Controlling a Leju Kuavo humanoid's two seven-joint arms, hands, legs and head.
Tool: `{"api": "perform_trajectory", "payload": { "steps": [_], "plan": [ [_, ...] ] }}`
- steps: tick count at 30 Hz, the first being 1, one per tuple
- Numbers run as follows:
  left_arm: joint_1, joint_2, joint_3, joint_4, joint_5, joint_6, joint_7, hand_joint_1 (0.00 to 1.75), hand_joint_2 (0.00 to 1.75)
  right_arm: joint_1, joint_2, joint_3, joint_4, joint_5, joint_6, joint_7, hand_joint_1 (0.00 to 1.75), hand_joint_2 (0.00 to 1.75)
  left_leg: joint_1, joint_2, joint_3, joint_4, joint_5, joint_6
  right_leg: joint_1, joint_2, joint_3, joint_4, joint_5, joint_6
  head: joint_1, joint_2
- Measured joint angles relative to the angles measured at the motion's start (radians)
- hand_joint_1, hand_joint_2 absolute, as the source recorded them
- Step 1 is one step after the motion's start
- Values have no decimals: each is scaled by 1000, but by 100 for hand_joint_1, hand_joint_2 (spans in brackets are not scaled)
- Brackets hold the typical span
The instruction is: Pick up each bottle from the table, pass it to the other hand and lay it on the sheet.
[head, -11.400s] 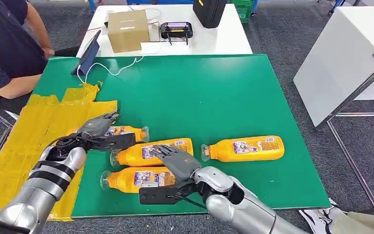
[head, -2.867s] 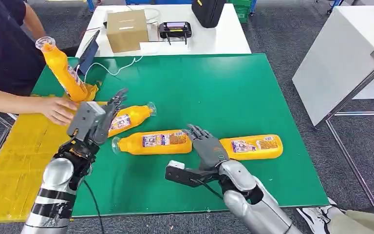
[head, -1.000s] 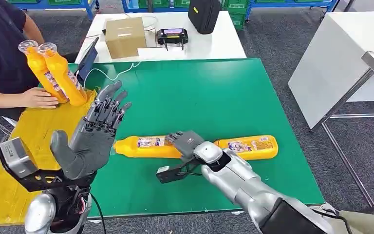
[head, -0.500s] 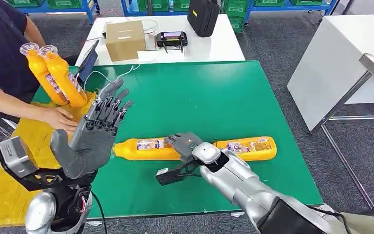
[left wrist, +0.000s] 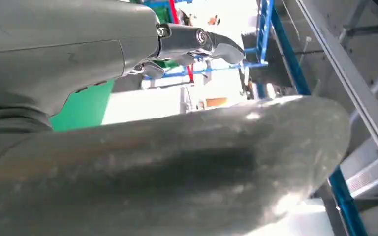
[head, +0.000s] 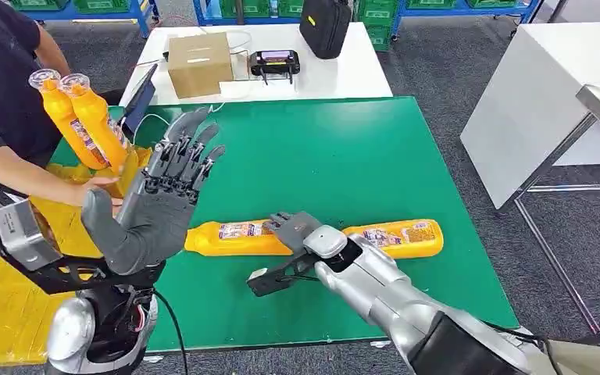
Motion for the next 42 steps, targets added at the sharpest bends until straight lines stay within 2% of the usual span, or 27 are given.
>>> {"api": "perform_trajectory", "payload": {
  "steps": [7,11,14,16,17,19,22,26,29,33,34,36,40,42],
  "plan": [
    [-26,-18,-22,-8,11,14,18,0,0,-10,12,0,0,-13,34,16,0,175,0,2,-1,0,0,0,0,1,-1,0,1,0,0,0],
    [-33,-24,-27,-11,11,15,27,0,0,-7,23,-4,1,-30,14,76,0,175,0,1,-2,0,0,0,1,1,-1,0,0,0,0,0],
    [-34,-30,-28,-18,7,17,40,0,0,18,34,-29,6,-42,-74,149,0,175,1,0,-4,0,1,1,1,1,-2,0,0,0,0,0],
    [-33,-29,-28,-24,-5,21,45,0,0,57,35,-67,3,-54,-193,216,0,175,1,-4,-7,0,2,1,1,-1,-2,0,0,0,0,0],
    [-29,-29,-28,-27,-13,24,45,0,0,83,34,-92,-11,-66,-257,239,0,175,0,-5,-10,0,3,2,1,-3,4,1,0,1,0,0],
    [-16,-26,-28,-34,-22,30,44,0,0,135,29,-141,-44,-82,-334,252,0,175,0,-6,-15,1,5,3,1,-5,1,1,1,1,0,0],
    [-4,-21,-28,-39,-26,32,43,0,0,177,22,-200,-89,-89,-361,257,0,175,0,-6,-19,1,5,3,1,-5,-3,1,1,2,0,0],
    [20,-15,-25,-48,-41,39,33,0,0,270,10,-291,-206,-147,-480,186,0,175,0,-8,-26,1,5,3,0,-7,-8,1,1,2,0,0],
    [37,-10,-24,-55,-43,39,27,0,0,329,5,-343,-320,-177,-480,176,0,175,-1,-8,-31,1,5,3,1,-7,-14,1,2,3,0,0],
    [51,-5,-24,-56,-43,32,18,0,0,344,0,-358,-385,-168,-460,176,2,175,0,-8,-33,1,6,3,1,-7,-16,1,2,3,0,0],
    [56,-3,-24,-56,-43,26,7,0,0,344,-2,-358,-385,-166,-460,175,175,175,0,-8,-33,1,6,3,1,-7,-16,1,2,3,0,0],
    [65,2,-24,-56,-42,12,-6,0,0,340,-5,-358,-381,-158,-419,185,175,175,0,-8,-35,1,6,3,1,-7,-18,1,2,3,0,0],
    [40,-5,-24,-56,-19,8,66,0,0,261,11,-347,-350,-165,-126,273,175,175,0,-5,-36,1,7,3,1,-5,-20,2,3,4,-1,0],
    [28,-12,-25,-56,-10,16,83,0,0,231,18,-337,-333,-167,-69,281,175,175,0,-6,-36,1,7,3,1,-6,-20,2,3,4,0,0]
  ]
}}
